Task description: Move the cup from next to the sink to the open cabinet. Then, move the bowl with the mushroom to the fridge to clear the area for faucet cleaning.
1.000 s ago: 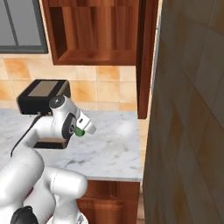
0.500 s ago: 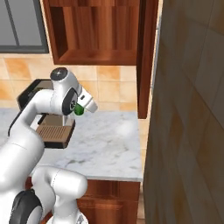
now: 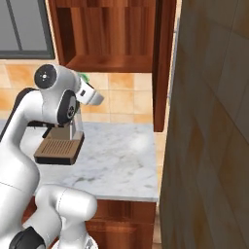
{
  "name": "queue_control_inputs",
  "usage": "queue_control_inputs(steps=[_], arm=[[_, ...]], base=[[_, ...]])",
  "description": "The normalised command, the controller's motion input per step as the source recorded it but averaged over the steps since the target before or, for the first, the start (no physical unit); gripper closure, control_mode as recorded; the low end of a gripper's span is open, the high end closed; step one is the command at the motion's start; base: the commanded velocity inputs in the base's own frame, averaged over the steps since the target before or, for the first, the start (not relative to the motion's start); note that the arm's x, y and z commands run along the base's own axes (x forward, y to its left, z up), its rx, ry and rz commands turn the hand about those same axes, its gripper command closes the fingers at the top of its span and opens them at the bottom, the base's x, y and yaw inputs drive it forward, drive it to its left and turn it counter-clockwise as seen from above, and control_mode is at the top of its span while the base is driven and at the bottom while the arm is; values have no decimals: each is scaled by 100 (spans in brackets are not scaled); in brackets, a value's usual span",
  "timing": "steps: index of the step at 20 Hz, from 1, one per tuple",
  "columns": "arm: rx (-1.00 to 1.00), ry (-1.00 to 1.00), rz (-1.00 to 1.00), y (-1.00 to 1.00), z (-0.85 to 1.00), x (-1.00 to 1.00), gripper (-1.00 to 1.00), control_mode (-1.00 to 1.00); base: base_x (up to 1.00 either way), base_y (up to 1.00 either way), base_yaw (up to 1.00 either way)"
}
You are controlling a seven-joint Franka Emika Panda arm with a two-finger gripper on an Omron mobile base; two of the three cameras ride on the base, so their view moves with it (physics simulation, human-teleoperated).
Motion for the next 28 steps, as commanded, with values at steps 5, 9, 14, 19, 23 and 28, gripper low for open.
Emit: queue_control_inputs(steps=[5, 9, 14, 19, 23, 28], arm=[[11, -27, 0, 0, 100, -6, 100, -100], [6, -15, 0, -1, 100, 0, 100, -100], [1, 1, 1, 1, 32, 1, 100, -100], [0, 16, 0, 0, -1, 41, 100, -100], [0, 15, 0, 0, -1, 64, 100, -100], [0, 0, 0, 0, -2, 59, 100, -100]], base=[[0, 0, 0], [0, 0, 0], [0, 0, 0], [0, 0, 0], [0, 0, 0], [0, 0, 0]])
